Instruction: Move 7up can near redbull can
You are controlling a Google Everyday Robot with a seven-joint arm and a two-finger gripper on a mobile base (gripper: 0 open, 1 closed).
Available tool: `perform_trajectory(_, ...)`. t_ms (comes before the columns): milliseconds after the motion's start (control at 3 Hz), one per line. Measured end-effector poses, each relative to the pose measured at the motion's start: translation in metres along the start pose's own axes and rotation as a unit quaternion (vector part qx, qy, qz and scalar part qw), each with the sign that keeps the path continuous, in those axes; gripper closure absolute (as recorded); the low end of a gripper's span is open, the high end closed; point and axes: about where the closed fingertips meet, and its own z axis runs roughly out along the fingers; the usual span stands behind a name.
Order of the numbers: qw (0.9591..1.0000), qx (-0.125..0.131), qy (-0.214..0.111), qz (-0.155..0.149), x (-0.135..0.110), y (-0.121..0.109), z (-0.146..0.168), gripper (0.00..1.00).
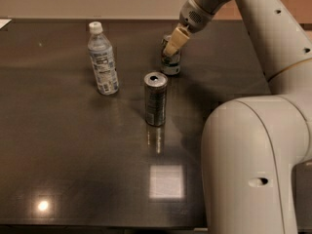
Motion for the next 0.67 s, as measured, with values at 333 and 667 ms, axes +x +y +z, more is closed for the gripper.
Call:
perform_trajectory(333,0.9999,-0.003,0.002,-0.014,0.001,0.006,-0.011,0.87)
perform_trajectory(667,0.9991,-0.018,0.006,-0.039,0.008,0.021,-0.025,1.0)
